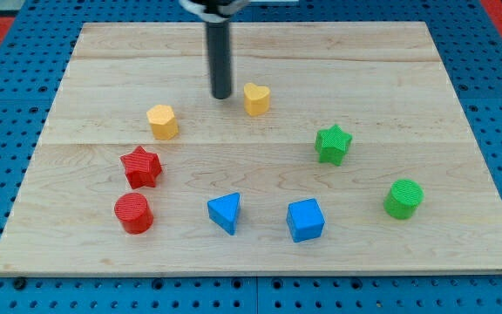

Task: Slide red star towards right

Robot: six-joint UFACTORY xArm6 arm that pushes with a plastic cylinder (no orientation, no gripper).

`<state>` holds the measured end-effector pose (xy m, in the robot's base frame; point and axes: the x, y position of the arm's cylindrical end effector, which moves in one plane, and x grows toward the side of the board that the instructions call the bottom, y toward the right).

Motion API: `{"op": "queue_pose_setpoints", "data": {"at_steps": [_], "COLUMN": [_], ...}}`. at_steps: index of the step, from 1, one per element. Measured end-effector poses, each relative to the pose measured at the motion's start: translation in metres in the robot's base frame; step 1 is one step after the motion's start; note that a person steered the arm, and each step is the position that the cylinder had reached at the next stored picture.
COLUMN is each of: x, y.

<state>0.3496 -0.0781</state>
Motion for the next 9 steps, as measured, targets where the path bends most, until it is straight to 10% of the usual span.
{"op": "queue_pose_setpoints", "data": {"at_steps": [2,5,9], "x": [0.025,0.075,0.075], "y": [-0.144,-0.020,-0.071]}}
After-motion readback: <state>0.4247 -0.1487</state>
